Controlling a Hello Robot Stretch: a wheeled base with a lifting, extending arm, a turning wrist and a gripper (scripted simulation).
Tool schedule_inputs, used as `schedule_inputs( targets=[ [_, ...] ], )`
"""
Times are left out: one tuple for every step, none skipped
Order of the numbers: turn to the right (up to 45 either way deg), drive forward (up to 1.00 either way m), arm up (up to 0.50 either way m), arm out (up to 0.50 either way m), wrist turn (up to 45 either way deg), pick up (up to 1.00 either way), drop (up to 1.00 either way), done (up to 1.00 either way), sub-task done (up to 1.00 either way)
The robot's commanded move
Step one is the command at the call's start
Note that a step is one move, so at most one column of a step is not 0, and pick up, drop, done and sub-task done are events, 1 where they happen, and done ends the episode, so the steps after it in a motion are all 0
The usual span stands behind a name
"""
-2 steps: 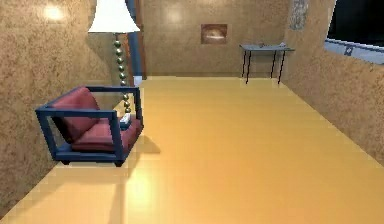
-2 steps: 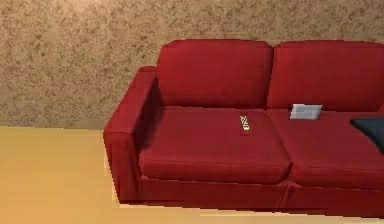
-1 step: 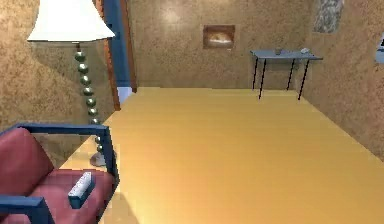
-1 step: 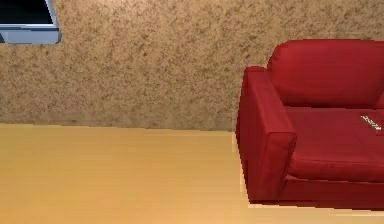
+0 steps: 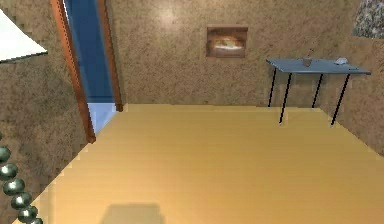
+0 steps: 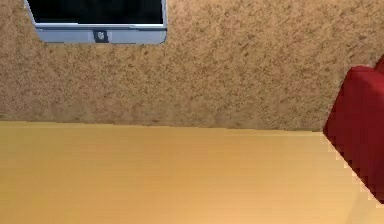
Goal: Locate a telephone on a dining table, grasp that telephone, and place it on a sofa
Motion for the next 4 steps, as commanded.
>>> schedule_inputs(
  targets=[
    [0.0,0.65,0.00,0.00,0.0,0.00,0.00,0.00,0.00],
    [-9.0,0.00,0.00,0.00,0.0,0.00,0.00,0.00,0.00],
    [0.0,0.65,0.00,0.00,0.0,0.00,0.00,0.00,0.00],
    [-21.0,0.00,0.00,0.00,0.0,0.00,0.00,0.00,0.00]
  ],
)
